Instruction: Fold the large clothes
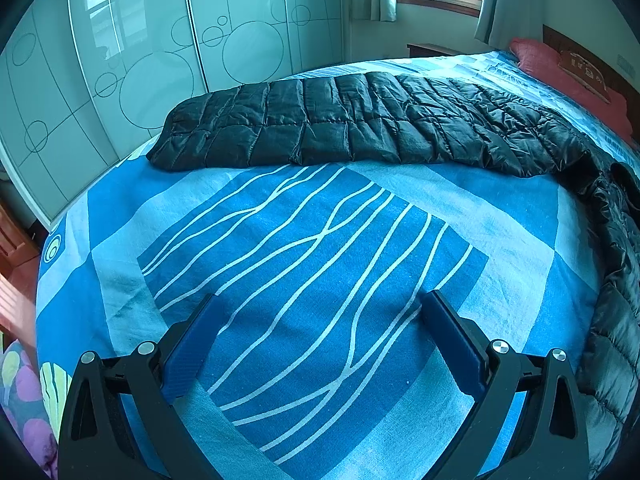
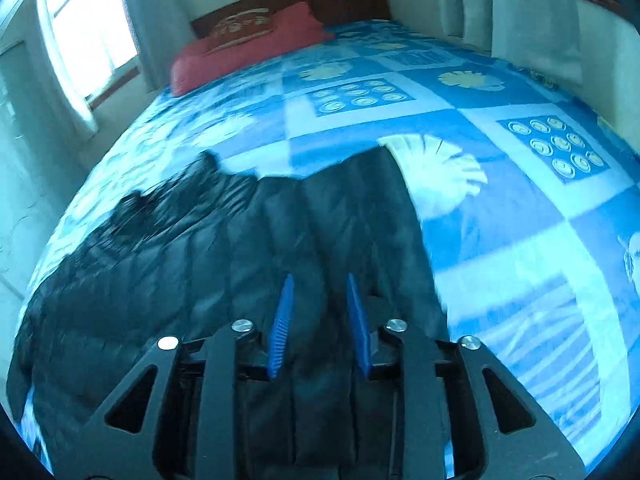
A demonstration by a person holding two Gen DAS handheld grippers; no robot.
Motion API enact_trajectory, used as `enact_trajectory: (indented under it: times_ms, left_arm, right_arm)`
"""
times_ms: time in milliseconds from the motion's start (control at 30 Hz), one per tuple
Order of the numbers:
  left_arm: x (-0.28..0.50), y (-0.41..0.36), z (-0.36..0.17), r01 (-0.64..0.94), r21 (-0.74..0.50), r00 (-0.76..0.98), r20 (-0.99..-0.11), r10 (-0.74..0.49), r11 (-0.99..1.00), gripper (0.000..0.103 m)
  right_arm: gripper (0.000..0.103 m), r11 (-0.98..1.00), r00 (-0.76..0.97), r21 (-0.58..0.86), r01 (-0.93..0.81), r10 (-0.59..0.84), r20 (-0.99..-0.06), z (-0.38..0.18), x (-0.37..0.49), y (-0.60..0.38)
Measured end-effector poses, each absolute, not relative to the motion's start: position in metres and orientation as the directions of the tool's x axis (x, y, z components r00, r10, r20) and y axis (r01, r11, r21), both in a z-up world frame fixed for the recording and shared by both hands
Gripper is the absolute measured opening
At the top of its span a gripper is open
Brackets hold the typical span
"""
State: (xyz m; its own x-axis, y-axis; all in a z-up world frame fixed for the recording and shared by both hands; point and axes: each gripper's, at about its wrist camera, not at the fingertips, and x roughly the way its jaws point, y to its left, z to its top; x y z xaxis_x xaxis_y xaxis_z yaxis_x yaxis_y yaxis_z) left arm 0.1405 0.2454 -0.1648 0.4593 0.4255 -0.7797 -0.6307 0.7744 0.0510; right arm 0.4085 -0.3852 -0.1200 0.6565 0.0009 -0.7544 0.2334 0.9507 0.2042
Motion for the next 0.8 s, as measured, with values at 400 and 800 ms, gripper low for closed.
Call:
enact_trajectory:
  times_ms: [400,800]
  left_arm:
    - [0.14,0.244,-0.166,-0.631,0.053,0.459,-0.778,0.428,0.774,0.099]
    - [0.14,0.246,-0.166,-0.631,0.046,0.463,-0.778,0.424,0.774,0.099]
  right_arm:
    - [0.044,0.989,0.597,-0.009,0.148,-0.096,-0.796,-0.147,0.38,-0.326]
    - [0.074,0.994,0.664,-0.028,0.107,-0.093,-0.742,-0.13,0.325,-0.297]
